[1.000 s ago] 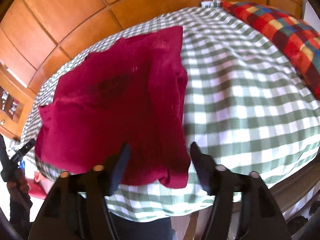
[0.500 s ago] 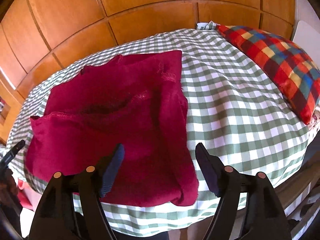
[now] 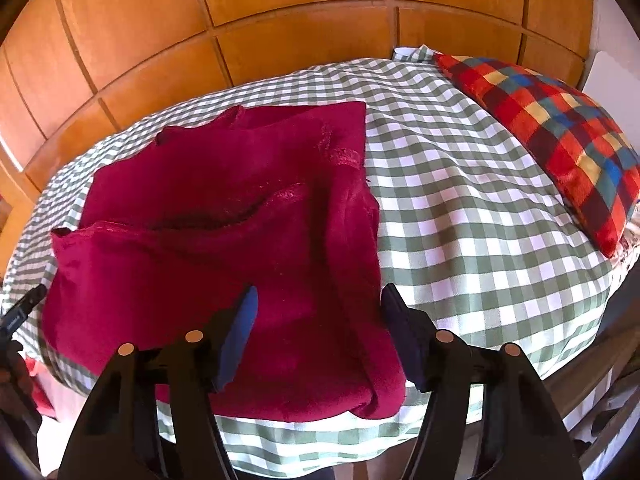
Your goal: Fold small clothes
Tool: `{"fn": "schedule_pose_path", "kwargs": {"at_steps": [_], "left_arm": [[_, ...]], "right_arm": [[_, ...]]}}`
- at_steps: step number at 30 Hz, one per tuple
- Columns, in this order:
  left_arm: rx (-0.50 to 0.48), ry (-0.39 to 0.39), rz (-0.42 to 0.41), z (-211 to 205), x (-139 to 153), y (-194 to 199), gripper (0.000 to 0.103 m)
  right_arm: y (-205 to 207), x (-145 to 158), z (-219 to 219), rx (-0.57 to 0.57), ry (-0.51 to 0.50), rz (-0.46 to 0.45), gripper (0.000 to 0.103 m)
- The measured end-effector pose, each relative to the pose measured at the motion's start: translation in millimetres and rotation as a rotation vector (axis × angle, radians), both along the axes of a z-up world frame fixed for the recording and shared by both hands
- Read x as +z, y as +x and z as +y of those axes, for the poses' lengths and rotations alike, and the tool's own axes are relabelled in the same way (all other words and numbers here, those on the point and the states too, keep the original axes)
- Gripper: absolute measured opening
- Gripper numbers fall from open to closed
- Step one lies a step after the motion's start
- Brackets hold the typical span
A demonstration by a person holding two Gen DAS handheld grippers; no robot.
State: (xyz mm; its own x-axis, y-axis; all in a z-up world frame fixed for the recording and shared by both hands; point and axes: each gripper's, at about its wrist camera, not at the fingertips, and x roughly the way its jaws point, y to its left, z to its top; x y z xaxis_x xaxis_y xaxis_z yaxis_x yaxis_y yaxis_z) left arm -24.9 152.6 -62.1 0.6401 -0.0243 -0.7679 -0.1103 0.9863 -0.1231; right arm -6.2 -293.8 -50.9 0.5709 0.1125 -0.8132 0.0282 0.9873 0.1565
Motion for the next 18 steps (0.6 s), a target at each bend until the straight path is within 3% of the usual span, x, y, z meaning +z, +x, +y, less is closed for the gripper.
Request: {"fn": "schedule_pose_path", "kwargs": {"at_steps": [9, 15, 17, 18], "left_arm": [[0.011, -0.277, -0.01, 25.5, -4.3, 1.0, 0.065], [-0.004, -0.307, -0.033, 19.9, -3.4, 12.3, 0.067], [-0.017, -0.321, -0.04, 18.1, -4.1, 17.4, 0.066], [-0.021, -0.326, -0.044, 17.4, -4.0, 19.5, 0.066]], "right_arm": [[10.0, 5.0, -8.6, -0.016, 0.011, -0.04, 0.063], [34.6, 1.0, -9.5, -0.028, -0.016, -0.044, 0.063], [44.6, -3.3, -11.4, -0.03, -0.02, -0.029, 0.048], [50.4, -5.4, -12.1, -0.032, -0.016, -0.024, 0.045]]}}
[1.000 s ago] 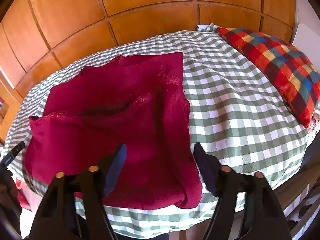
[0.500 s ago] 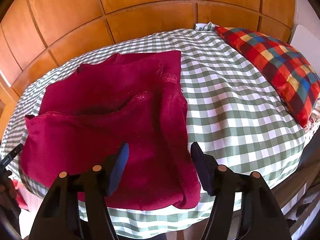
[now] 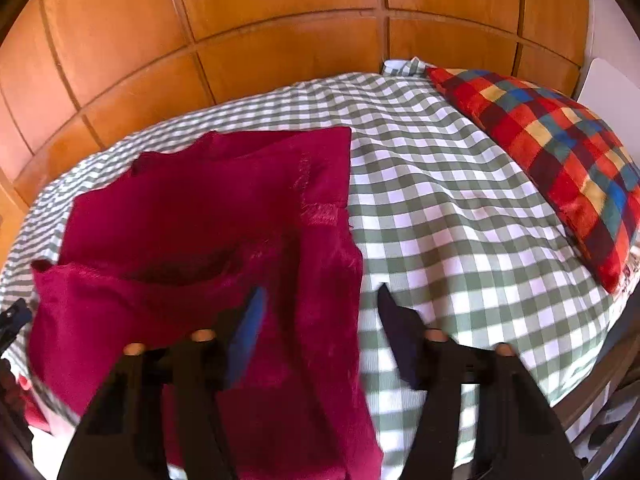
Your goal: Fold small clothes
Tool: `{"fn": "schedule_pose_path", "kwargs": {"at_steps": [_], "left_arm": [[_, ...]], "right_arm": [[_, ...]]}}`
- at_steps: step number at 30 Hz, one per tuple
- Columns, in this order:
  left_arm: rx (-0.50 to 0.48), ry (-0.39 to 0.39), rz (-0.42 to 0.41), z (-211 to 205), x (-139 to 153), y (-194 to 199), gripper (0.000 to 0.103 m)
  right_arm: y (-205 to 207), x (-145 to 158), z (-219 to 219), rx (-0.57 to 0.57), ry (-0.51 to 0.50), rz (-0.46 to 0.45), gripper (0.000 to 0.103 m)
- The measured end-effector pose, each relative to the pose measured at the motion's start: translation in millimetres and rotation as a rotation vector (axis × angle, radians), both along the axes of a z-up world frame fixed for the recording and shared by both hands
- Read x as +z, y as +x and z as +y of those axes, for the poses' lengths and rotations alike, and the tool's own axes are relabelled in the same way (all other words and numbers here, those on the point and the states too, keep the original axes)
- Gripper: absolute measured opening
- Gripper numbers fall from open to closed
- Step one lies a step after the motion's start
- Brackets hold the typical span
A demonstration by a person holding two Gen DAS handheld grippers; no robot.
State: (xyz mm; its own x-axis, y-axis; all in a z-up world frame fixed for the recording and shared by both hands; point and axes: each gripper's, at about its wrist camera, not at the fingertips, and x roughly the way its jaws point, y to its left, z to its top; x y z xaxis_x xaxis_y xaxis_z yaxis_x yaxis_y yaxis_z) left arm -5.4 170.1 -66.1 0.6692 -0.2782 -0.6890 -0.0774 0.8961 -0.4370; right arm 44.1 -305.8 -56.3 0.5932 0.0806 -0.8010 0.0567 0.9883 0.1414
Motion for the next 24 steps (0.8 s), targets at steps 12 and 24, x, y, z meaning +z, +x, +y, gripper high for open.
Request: {"fn": "schedule_pose_path", "kwargs": {"at_steps": [12, 24], "left_arm": [[-0.137, 0.071, -0.034, -24.2, 5.1, 37.3, 0.069], [-0.172, 0.046, -0.073, -31.2, 16.7, 36.0, 0.008]], "right_arm": [[22.8, -10.4, 8.9, 0.025, -0.02, 0.006, 0.023], [13.6, -4.6, 4.4, 0.042, -0.039, -0.008, 0.008]]}}
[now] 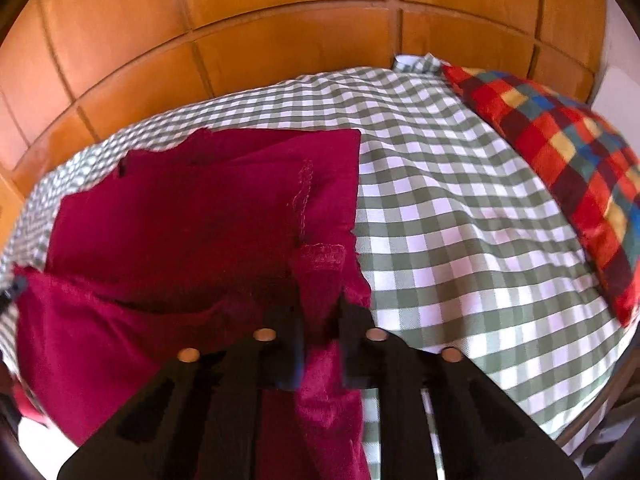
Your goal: Fold small clothes
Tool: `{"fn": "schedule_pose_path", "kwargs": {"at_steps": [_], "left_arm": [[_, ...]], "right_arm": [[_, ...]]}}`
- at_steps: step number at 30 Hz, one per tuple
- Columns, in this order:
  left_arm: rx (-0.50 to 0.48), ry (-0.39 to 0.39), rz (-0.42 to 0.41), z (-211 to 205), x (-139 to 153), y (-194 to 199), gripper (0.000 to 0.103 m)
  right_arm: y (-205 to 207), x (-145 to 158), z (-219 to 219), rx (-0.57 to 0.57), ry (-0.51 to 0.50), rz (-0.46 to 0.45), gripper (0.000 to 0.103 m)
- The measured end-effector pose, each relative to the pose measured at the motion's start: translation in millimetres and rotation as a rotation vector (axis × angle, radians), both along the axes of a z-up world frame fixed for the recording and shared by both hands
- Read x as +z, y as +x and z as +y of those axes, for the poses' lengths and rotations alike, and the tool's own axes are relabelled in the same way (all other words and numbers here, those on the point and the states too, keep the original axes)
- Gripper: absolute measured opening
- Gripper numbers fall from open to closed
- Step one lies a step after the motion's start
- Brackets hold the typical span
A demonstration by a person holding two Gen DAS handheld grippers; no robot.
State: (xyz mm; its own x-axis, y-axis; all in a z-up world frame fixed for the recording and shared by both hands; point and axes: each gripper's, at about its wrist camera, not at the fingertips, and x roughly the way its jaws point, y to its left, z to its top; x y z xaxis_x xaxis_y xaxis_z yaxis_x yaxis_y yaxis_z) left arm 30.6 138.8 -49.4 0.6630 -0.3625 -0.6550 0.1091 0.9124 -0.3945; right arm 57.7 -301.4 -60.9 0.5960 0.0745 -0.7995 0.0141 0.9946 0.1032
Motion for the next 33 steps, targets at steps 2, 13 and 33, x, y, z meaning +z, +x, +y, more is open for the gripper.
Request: {"fn": "schedule_pose_path", "kwargs": {"at_steps": [2, 13, 33], "left_arm": [[-0.004, 0.008, -0.034, -0.5, 10.1, -13.1, 0.008], [-0.007, 0.03, -0.193, -5.8, 67.6, -53.5, 0.008], [0.132, 0.16, -0.087, -14.0, 52.6, 127.7, 0.008]], "right_arm": [[-11.4, 8.2, -2.9, 0.002, 0.009, -0.023, 0.008], [-28.8, 62.8, -12.4, -0.003, 0.104, -0.153, 0.007], [140.4, 42.1, -1.3, -0.06, 0.038, -0.069, 0.007]]}}
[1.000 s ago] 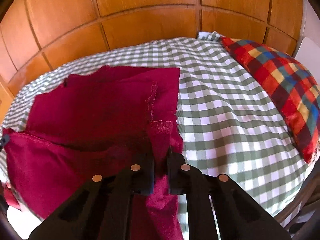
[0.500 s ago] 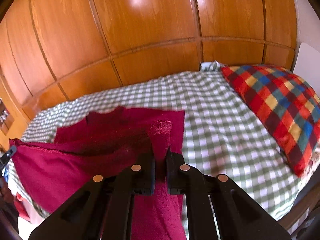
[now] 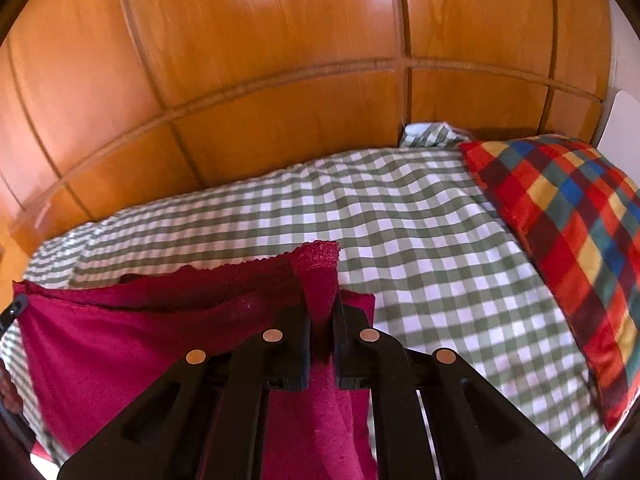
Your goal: Fold small clothes
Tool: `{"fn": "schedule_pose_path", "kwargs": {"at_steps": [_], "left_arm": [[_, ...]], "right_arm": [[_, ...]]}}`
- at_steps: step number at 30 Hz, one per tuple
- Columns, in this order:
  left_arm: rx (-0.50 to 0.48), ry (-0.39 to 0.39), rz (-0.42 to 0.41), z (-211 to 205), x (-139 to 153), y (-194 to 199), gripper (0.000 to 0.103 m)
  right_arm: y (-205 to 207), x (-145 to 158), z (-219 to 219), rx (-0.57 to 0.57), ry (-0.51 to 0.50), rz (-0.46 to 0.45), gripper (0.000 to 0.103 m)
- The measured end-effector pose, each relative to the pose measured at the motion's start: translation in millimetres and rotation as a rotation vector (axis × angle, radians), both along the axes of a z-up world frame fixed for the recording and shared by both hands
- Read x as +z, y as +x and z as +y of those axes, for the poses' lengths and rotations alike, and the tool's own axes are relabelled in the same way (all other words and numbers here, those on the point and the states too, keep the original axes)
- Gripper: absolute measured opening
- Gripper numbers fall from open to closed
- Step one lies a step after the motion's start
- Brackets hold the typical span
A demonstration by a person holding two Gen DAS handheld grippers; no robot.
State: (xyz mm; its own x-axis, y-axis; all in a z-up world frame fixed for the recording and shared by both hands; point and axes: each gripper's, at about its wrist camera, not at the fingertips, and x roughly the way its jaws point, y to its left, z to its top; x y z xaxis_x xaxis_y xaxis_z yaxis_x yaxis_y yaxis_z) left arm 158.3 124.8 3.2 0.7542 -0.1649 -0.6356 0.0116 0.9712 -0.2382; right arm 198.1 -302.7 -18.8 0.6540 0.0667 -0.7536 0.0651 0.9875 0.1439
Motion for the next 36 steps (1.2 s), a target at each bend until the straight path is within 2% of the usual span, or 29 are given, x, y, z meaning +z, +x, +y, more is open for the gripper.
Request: {"fn": "schedule_pose_path", "kwargs": {"at_steps": [6, 8, 10, 12, 13, 14, 18, 20, 22, 27, 30, 32, 33, 34, 35, 36], "left_arm": [[0.052, 0.047, 0.129, -7.1, -44.6, 42.0, 0.008], [0.066, 0.087, 0.172, -10.3, -59.0, 49.6, 0.017], [0.063, 0.086, 0.195, -12.2, -64.9, 50.3, 0.019], [0.063, 0.068, 0.183, -8.7, -61.2, 42.9, 0.033], [0.065, 0.046, 0.18, -4.5, -57.7, 36.3, 0.044], [0.064, 0.028, 0.175, -1.3, -55.6, 30.4, 0.045], [0.035, -0.017, 0.155, 9.6, -49.0, -4.1, 0.047], [0.005, -0.067, 0.15, 15.6, -49.8, -28.6, 0.054], [-0.023, -0.098, 0.142, 18.3, -52.6, -57.4, 0.056], [-0.08, -0.165, 0.157, 18.4, -66.3, -114.1, 0.057], [-0.108, -0.191, 0.181, 11.7, -79.1, -134.8, 0.057], [-0.106, -0.195, 0.184, 6.5, -85.3, -139.4, 0.053], [-0.105, -0.201, 0.181, 4.5, -85.9, -139.1, 0.05], [-0.096, -0.198, 0.179, 3.6, -85.7, -137.7, 0.043], [-0.087, -0.195, 0.181, 4.0, -85.9, -135.6, 0.03], [-0.08, -0.194, 0.186, 5.3, -85.9, -133.5, 0.025]], "right_arm": [[27.2, -47.5, 1.1, -0.003, -0.027, 0.126, 0.007], [27.4, -56.8, 0.1, 0.0, -0.021, 0.15, 0.007], [22.2, -54.6, -6.0, 0.006, 0.02, 0.141, 0.009], [11.9, -48.4, -14.3, -0.001, 0.055, 0.132, 0.029], [5.1, -44.5, -19.2, -0.007, 0.068, 0.117, 0.05], [-4.6, -39.7, -25.2, -0.013, 0.081, 0.097, 0.054], [-47.5, -33.0, -50.9, -0.022, 0.17, 0.079, 0.054], [-71.4, -34.4, -62.1, -0.025, 0.219, 0.078, 0.054], [-101.5, -37.0, -69.7, -0.015, 0.272, 0.08, 0.054], [-155.0, -47.4, -66.6, 0.042, 0.378, 0.084, 0.054], [-164.7, -62.9, -49.9, 0.077, 0.368, 0.126, 0.054], [-163.2, -71.0, -39.3, 0.085, 0.345, 0.145, 0.042], [-161.6, -73.6, -33.4, 0.084, 0.323, 0.15, 0.032], [-160.4, -73.8, -29.9, 0.08, 0.306, 0.151, 0.026], [-159.2, -72.2, -25.7, 0.08, 0.288, 0.148, 0.016], [-159.6, -70.1, -24.7, 0.083, 0.284, 0.145, 0.014]]}}
